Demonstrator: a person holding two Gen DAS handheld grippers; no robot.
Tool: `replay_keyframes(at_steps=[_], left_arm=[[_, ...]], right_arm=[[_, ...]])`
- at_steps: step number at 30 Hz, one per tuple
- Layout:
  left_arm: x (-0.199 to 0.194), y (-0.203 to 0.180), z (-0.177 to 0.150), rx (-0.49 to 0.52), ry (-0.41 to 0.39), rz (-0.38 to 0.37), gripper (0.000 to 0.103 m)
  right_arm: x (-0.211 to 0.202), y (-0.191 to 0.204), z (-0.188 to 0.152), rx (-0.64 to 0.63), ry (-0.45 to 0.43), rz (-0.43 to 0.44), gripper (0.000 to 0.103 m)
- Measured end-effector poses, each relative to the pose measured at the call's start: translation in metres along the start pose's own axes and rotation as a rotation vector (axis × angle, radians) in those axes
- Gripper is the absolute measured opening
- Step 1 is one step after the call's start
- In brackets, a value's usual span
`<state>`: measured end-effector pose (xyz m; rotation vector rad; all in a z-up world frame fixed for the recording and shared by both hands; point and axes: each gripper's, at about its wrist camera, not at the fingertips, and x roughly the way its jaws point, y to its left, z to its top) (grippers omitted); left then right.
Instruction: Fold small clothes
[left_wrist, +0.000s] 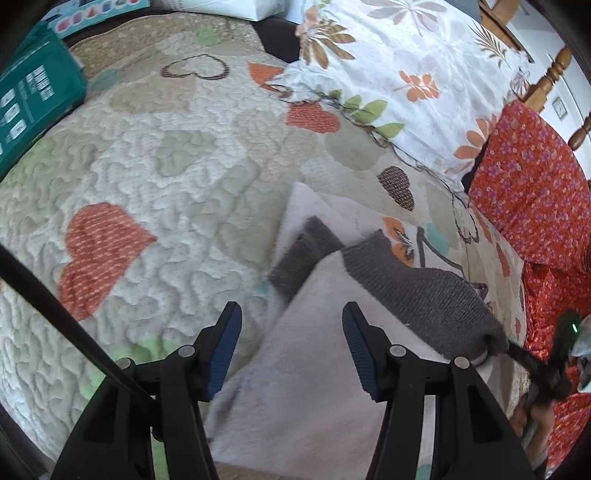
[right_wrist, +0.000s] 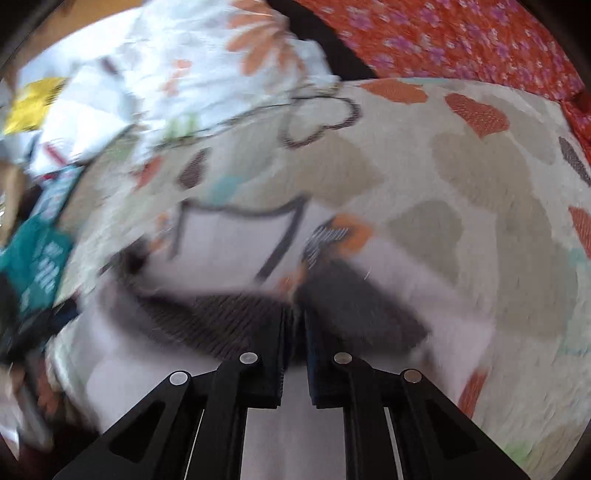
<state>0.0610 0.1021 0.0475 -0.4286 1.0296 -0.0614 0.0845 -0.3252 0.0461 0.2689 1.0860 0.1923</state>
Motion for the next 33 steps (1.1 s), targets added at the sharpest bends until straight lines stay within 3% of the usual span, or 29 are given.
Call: replay_keyframes(at_steps=[1,3,5,9,11,12,18,22,24,26,33], left_arm=[[-0.003,0.004,-0.001,-0.006,-0.004,0.005,0.055],[-0.011,0.015,-0.001,-0.022,-0.013,0.018,0.056],[-0.017,0.025,0.001,-0.052,-0.02,0.019,0.059],[-0.024,0.039,0.012,-0.108,-0.036,-0.012,0.059],[-0.032,0.045,0.019,-0.137,-0.058,-0.032,0.059],[-0.036,0.047,0.021,-0.146,-0.07,-0.033,0.059],[-0.065,0.061,0.035,-0.171,-0.163,0.002,0.062],[-0.078,0.072,0.038,-0.178,-0.197,0.03,0.063],[-0.08,0.08,0.038,-0.192,-0.195,0.018,0.063],[-0.082,0.086,0.039,-0.204,-0.193,0.012,0.063],[-0.082,0.089,0.041,-0.218,-0.2,0.001,0.063]], right_arm=[[0.005,-0.004,0.009,0.021,0.003,-0.032,0.018],[0.006,-0.011,0.019,0.067,-0.004,-0.067,0.018],[-0.015,-0.006,0.022,0.079,-0.084,-0.092,0.018],[-0.049,0.036,0.028,0.003,-0.175,-0.044,0.024],[-0.054,0.069,0.028,-0.069,-0.151,0.017,0.043],[-0.051,0.089,0.027,-0.113,-0.123,0.056,0.045],[0.017,0.197,0.02,-0.236,0.051,0.183,0.046],[0.084,0.238,0.022,-0.201,0.149,0.155,0.046],[0.115,0.247,0.024,-0.181,0.181,0.097,0.04],[0.126,0.252,0.028,-0.18,0.174,0.067,0.005],[0.116,0.276,0.037,-0.175,0.083,0.102,0.003]])
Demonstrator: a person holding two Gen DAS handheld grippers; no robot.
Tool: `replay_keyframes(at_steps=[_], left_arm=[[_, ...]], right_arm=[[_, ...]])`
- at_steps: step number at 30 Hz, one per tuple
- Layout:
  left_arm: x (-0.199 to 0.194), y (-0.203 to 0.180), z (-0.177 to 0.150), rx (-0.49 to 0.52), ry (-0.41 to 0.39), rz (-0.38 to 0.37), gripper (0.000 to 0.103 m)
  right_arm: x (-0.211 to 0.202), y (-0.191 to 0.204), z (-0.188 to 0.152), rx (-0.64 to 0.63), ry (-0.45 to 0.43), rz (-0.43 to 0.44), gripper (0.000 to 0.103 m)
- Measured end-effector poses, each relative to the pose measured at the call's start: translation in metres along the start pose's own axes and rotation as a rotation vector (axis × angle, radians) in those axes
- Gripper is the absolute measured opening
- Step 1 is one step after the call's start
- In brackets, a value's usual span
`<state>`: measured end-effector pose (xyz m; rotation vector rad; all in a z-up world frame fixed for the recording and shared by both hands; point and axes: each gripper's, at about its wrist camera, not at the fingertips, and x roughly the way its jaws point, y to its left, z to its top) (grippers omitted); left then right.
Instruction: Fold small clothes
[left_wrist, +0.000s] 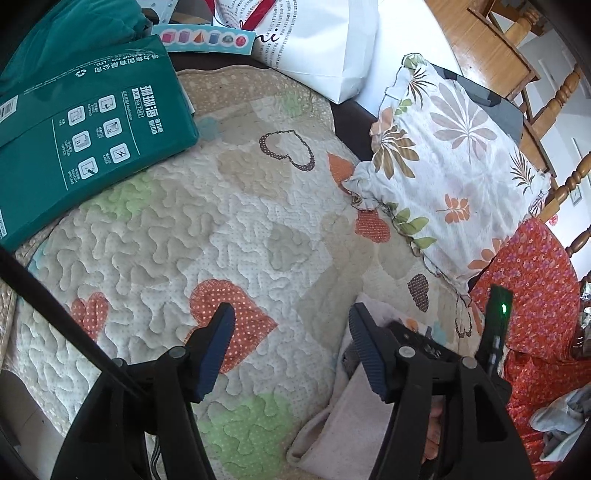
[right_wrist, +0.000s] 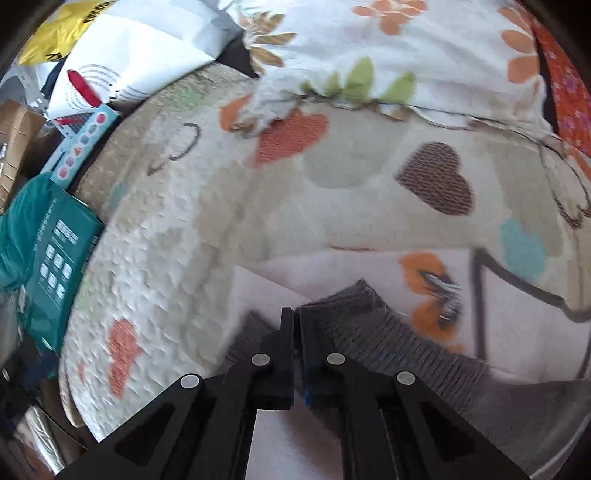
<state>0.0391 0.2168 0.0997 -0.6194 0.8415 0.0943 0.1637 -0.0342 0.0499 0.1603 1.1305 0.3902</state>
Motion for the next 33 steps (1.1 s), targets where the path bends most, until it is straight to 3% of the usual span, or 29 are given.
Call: replay_keyframes(at_steps=[4,6,9,11,13,17,19,21,23,27,33], left_arm=[[0.004,-0.006,-0.004,0.017,0.012,0.005,0.063],[0.006,-0.01,-0.005,0.021,0.019,0.001,0.063],[0.006,-0.016,-0.007,0.02,0.022,-0.015,0.063],[0.008,-0.023,-0.01,0.024,0.031,-0.034,0.064],[0.009,-0.032,-0.013,0.034,0.041,-0.057,0.064],[0.016,-0.061,-0.026,0.08,0.077,-0.097,0.065],[0.018,-0.072,-0.034,0.104,0.087,-0.104,0.065],[0.02,-0.08,-0.041,0.125,0.096,-0.104,0.065],[0.022,-0.084,-0.045,0.131,0.101,-0.099,0.065],[0.032,-0.089,-0.052,0.152,0.122,-0.078,0.065],[0.044,-0.09,-0.065,0.2,0.122,0.007,0.065]], right_arm=[[0.026,0.035,0.004,-0.066,0.036,0.087,0.003],[0.026,0.039,0.002,-0.072,0.029,0.072,0.004],[-0.004,0.018,-0.008,-0.025,-0.002,0.114,0.005],[-0.036,-0.011,-0.023,-0.025,-0.02,0.09,0.005],[-0.062,-0.044,-0.038,-0.021,-0.027,0.028,0.006],[-0.1,-0.145,-0.071,0.118,-0.008,-0.211,0.028],[-0.119,-0.205,-0.085,0.242,-0.012,-0.424,0.027],[-0.154,-0.243,-0.1,0.351,-0.086,-0.484,0.028],[-0.194,-0.272,-0.123,0.468,-0.184,-0.397,0.029],[-0.23,-0.303,-0.156,0.529,-0.237,-0.303,0.033],[-0.207,-0.307,-0.198,0.541,-0.228,-0.149,0.035]])
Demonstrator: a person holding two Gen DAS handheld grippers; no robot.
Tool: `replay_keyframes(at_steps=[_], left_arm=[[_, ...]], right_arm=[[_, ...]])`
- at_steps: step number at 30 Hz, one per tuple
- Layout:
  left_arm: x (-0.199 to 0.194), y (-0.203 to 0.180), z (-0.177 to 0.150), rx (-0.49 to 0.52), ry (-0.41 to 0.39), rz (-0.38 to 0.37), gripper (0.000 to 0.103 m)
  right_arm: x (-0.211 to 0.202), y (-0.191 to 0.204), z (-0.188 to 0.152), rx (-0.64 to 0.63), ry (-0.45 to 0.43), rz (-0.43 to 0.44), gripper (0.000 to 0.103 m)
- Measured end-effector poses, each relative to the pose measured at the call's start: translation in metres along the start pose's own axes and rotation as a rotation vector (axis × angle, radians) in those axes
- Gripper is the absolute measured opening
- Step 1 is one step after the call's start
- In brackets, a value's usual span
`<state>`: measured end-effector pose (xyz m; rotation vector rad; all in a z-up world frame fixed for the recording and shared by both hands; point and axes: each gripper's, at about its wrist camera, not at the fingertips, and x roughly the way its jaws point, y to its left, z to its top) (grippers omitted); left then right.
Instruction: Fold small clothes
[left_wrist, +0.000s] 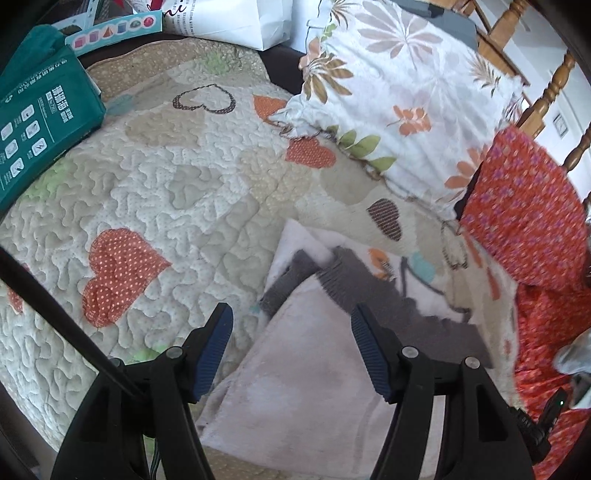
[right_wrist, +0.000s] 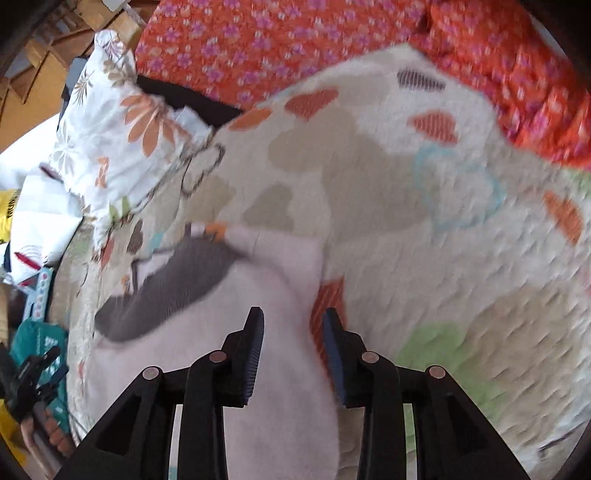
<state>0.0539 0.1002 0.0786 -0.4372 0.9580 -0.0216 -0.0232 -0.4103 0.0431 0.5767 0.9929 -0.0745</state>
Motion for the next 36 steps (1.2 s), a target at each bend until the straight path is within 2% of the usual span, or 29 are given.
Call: replay_keyframes(at_steps=[1,2,4,7,9,10,13,14,18,21,24,26,29,30,32,34,36], left_arm=[[0.003,0.001,-0.002,0.001,0.006,0.011,0.065],[0.006,0.002,-0.004,0.002,0.013,0.026,0.065],[0.01,0.005,-0.008,0.004,0.019,0.055,0.065],[0.017,0.006,-0.012,0.018,0.036,0.078,0.065],[0.021,0.004,-0.014,0.029,0.055,0.074,0.065],[0.024,0.002,-0.015,0.034,0.065,0.071,0.065],[0.03,-0.007,-0.02,0.065,0.089,0.07,0.065],[0.031,-0.01,-0.021,0.076,0.09,0.072,0.065],[0.027,-0.021,-0.025,0.129,0.072,0.084,0.065],[0.027,-0.022,-0.024,0.134,0.077,0.077,0.065],[0.028,-0.022,-0.023,0.128,0.082,0.069,0.065],[0.028,-0.022,-0.023,0.131,0.083,0.071,0.065],[0.028,-0.022,-0.021,0.123,0.09,0.059,0.065],[0.028,-0.021,-0.02,0.122,0.093,0.055,0.065],[0.029,-0.022,-0.019,0.121,0.099,0.047,0.065],[0.03,-0.023,-0.017,0.119,0.105,0.043,0.066],[0.031,-0.025,-0.017,0.121,0.11,0.038,0.066]], right_arm=[[0.009,0.0,-0.007,-0.007,0.029,-0.004,0.01],[0.013,0.001,-0.013,-0.021,0.047,-0.008,0.006],[0.006,0.009,-0.021,-0.065,0.021,-0.022,0.006],[-0.031,0.009,-0.027,-0.013,-0.009,0.128,0.005],[-0.05,0.003,-0.032,0.014,-0.02,0.182,0.005],[-0.054,-0.001,-0.035,0.013,-0.013,0.177,0.006],[-0.041,-0.015,-0.041,0.0,0.048,0.073,0.01],[-0.038,-0.021,-0.043,0.006,0.06,0.063,0.01],[-0.059,-0.017,-0.035,0.009,-0.041,0.133,0.012],[-0.059,-0.001,-0.011,-0.018,-0.078,0.136,0.012],[-0.041,0.01,0.017,-0.02,-0.117,0.107,0.012],[-0.02,0.015,0.026,-0.015,-0.088,0.067,0.012],[0.018,0.028,0.016,-0.016,0.046,0.169,0.012],[0.026,0.039,0.003,-0.067,0.093,0.195,0.012],[0.038,0.063,-0.026,-0.202,0.157,0.188,0.012],[0.038,0.076,-0.042,-0.283,0.157,0.16,0.012],[0.031,0.085,-0.043,-0.332,0.133,0.118,0.012]])
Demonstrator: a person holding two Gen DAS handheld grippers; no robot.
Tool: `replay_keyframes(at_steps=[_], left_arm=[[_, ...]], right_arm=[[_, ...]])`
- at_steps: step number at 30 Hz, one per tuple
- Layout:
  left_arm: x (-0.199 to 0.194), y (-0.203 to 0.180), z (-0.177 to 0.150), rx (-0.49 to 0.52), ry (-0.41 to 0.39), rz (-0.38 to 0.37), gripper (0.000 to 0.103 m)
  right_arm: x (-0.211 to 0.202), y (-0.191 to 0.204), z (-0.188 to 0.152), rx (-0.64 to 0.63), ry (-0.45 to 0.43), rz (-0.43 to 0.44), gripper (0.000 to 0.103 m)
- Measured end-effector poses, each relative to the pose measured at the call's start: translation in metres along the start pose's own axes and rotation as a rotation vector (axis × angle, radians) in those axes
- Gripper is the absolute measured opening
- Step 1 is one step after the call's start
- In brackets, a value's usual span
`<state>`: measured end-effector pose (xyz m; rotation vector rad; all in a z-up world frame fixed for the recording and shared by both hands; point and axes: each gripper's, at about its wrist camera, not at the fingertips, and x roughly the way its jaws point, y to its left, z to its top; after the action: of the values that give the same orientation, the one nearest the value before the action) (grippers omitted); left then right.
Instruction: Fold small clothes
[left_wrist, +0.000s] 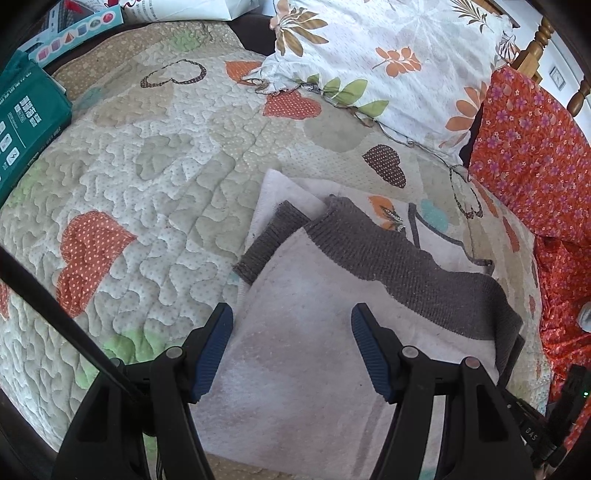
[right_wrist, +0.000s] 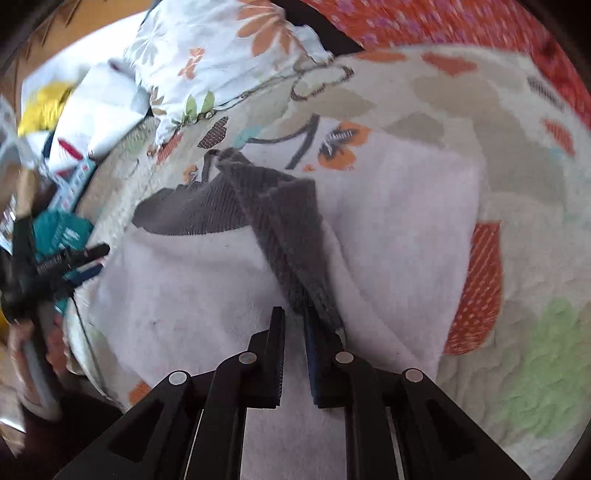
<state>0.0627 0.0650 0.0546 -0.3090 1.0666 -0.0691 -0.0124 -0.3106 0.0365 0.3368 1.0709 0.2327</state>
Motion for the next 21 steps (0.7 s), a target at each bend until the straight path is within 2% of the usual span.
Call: replay_keyframes(at_steps=[3,6,7,8,10,13,15,16,18,21], left_arm=[[0.001,-0.004,-0.001,0.015,0.001,0.003,0.066],[0.003,-0.006,-0.002,0.023,0.007,0.007,0.066],[0.003,-0.005,-0.002,0.021,0.01,0.007,0.066],[0.004,-0.005,-0.002,0.019,0.012,0.005,0.066],[0.004,-0.003,-0.002,0.013,0.015,0.001,0.066],[0.004,-0.001,-0.002,0.005,0.015,0.004,0.066],[0.004,-0.001,-0.002,0.003,0.015,0.003,0.066],[0.004,0.0,-0.001,0.003,0.016,0.003,0.066],[0.004,0.0,-0.001,0.004,0.015,0.003,0.066],[0.005,0.0,-0.001,0.006,0.015,0.004,0.066]], right_arm=[[-0.018,0.002,0.009,-0.015,-0.064,-0.022,0.012],[-0.032,-0.004,0.021,0.009,-0.132,-0.074,0.019],[-0.033,-0.007,0.024,0.021,-0.144,-0.088,0.024],[-0.034,-0.013,0.027,0.038,-0.148,-0.095,0.027],[-0.029,-0.024,0.031,0.081,-0.142,-0.098,0.028],[-0.017,-0.037,0.032,0.138,-0.119,-0.055,0.028],[-0.012,-0.038,0.033,0.157,-0.112,-0.019,0.023],[-0.01,-0.038,0.033,0.163,-0.104,0.009,0.005],[-0.012,-0.038,0.034,0.172,-0.102,0.022,0.006],[-0.033,-0.047,0.044,0.19,-0.181,-0.078,0.005]])
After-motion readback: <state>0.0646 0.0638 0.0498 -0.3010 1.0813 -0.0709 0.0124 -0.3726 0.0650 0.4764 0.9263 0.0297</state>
